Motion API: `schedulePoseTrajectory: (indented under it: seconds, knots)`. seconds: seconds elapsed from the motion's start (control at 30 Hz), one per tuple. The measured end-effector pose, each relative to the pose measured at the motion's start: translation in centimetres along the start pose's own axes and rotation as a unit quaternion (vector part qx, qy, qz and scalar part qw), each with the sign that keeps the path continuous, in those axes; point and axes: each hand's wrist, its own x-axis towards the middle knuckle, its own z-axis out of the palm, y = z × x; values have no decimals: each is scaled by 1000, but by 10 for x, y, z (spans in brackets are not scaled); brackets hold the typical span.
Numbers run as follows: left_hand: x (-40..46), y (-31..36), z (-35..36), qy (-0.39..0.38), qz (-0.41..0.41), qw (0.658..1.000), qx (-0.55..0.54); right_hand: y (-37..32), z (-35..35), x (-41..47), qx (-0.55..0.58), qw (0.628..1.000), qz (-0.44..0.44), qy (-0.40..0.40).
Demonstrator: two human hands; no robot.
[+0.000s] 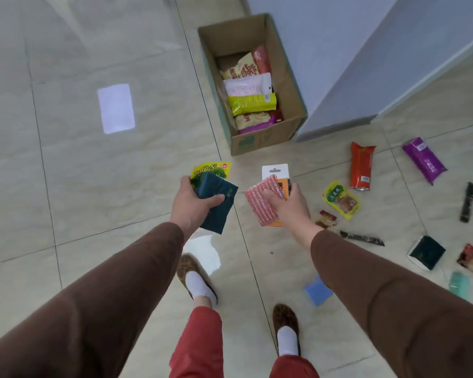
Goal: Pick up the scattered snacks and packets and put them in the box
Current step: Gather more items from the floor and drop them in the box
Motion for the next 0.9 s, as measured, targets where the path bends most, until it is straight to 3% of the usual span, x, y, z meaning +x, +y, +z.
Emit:
schedulePoseTrajectory:
  seconds: [0.33,0.9]
  knots:
    - [135,95,-58,-62,35,993,91,-92,49,72,60,996,26,59]
    - [371,260,16,-173,97,950,241,-186,69,259,189,958,135,165]
